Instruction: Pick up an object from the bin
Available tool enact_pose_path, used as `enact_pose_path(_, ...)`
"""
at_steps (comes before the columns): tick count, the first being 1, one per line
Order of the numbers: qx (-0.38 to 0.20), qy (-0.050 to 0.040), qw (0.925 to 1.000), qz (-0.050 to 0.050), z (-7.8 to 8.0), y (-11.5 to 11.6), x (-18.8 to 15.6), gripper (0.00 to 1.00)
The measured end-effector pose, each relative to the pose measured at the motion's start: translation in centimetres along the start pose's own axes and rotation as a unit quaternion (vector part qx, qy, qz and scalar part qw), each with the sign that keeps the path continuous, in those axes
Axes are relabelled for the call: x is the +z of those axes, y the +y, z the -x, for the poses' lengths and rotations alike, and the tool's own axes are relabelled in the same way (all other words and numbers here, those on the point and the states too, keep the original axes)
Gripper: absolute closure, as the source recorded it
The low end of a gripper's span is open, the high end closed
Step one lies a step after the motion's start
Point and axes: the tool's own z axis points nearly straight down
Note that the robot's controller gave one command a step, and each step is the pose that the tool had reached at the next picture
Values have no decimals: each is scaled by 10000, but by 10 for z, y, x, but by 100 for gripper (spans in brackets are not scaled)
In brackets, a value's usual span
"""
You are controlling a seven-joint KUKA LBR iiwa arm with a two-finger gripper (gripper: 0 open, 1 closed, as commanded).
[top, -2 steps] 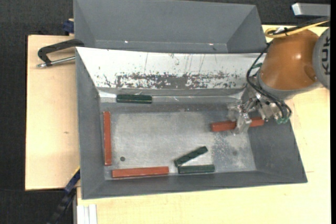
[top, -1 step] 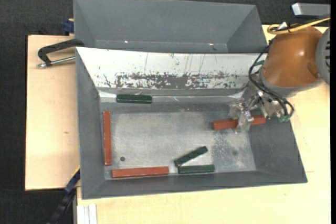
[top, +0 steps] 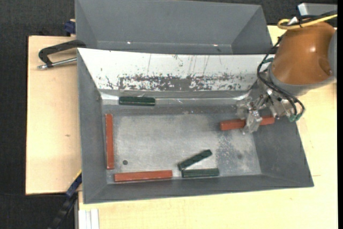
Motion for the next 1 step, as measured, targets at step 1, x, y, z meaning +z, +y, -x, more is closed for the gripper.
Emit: enact_pose_path(1,-1,-15,10000,-10,1,-1,-19,100)
